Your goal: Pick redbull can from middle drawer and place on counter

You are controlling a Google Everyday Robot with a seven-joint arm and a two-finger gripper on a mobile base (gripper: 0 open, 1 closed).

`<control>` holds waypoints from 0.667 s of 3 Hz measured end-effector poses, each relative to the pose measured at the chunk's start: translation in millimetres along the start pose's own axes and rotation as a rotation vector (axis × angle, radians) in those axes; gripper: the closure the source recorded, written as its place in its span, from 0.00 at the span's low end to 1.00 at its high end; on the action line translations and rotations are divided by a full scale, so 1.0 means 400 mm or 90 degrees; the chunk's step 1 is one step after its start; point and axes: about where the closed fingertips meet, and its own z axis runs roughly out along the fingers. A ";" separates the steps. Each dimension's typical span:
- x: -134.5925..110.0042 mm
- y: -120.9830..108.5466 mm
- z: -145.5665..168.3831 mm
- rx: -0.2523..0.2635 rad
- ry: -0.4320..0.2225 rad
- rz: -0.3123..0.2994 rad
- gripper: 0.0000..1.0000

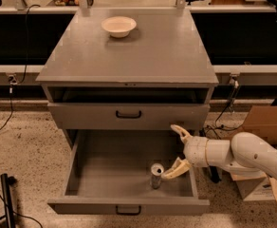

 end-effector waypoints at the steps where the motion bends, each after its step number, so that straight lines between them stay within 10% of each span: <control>1: 0.077 0.057 0.047 -0.022 -0.028 0.012 0.00; 2: 0.139 0.112 0.099 -0.044 -0.058 0.004 0.00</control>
Offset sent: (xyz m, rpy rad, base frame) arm -0.0355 0.0269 -0.1265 0.1253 -0.0020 0.1388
